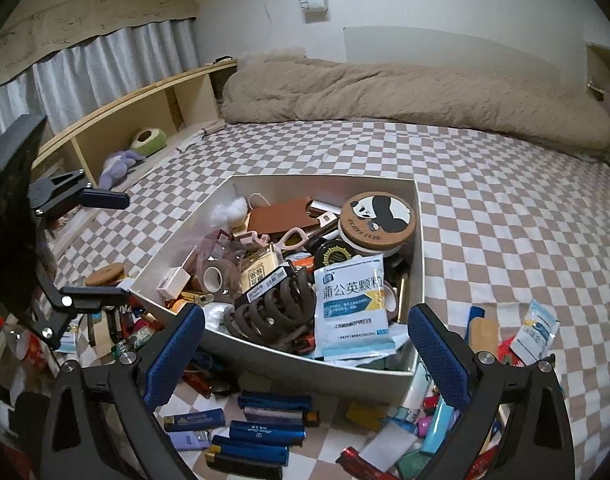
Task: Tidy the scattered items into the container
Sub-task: 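Withdraw both tools from the box back toward the scattered lighters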
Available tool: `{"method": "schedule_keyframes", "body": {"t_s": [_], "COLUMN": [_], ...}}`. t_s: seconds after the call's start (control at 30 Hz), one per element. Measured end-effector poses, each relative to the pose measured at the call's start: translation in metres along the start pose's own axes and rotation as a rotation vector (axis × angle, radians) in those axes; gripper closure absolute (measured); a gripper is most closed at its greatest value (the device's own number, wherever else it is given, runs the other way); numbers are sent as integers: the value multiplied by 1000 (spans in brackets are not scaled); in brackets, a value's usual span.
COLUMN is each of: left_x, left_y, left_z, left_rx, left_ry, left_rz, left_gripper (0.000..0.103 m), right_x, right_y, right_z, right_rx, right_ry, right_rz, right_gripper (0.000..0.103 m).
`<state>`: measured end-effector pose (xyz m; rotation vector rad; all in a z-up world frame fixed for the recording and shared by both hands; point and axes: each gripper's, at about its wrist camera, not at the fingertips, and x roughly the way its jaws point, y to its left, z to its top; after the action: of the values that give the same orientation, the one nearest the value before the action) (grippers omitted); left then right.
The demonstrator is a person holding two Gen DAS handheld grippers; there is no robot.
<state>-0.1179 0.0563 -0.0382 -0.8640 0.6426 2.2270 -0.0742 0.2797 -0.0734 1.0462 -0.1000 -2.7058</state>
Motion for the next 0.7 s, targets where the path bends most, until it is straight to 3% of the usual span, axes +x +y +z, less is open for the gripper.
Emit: {"method": "schedule_keyframes", "body": {"t_s": [0.37, 0.53, 0.7], "left_x": [-8, -9, -15], "left_y": [-10, -16, -15], "left_z": [-5, -9, -13], "left_rx": [-233, -246, -302], "left_ry": [-38, -54, -91], "left_rz": [-11, 32, 3], "left_gripper": [0, 0, 0], "right_x": [-13, -19, -24], "right_y": [1, 4, 6], "right_z": [-8, -10, -12], "right_rx": [22, 16, 6], "right_ry": [-37, -53, -61], "right_rz": [-40, -60, -78], "right_gripper": [0, 0, 0]}}
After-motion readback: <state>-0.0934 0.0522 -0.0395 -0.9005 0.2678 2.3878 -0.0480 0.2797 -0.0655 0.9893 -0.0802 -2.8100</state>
